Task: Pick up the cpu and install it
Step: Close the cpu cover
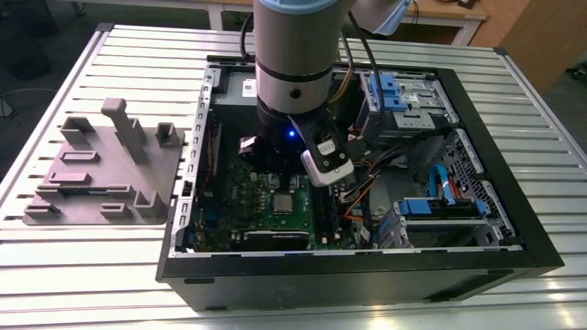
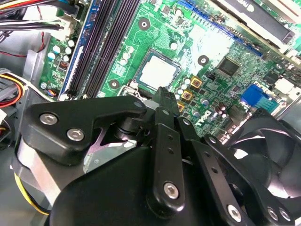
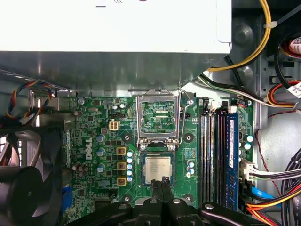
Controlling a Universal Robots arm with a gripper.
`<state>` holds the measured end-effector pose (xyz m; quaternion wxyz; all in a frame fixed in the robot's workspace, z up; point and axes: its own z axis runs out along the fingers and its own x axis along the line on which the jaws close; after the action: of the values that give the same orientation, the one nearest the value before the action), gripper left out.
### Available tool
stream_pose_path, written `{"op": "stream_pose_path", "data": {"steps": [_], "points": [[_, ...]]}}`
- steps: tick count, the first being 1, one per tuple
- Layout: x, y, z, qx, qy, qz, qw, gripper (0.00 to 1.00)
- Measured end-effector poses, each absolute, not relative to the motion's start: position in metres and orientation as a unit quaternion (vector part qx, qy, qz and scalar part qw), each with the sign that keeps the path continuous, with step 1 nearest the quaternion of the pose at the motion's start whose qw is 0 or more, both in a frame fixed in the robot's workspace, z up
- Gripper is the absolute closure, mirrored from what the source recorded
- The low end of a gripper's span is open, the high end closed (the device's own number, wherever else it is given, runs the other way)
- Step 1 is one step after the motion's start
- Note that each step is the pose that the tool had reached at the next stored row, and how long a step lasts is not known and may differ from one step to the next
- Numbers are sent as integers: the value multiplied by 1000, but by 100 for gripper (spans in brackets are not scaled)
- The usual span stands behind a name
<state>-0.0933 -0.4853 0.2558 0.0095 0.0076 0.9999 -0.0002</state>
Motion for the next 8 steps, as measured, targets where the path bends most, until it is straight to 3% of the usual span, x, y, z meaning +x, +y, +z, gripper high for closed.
{"op": "stream_pose_path", "data": {"steps": [8], "points": [[-93, -485, 256, 7, 1000, 0, 9, 90]]}}
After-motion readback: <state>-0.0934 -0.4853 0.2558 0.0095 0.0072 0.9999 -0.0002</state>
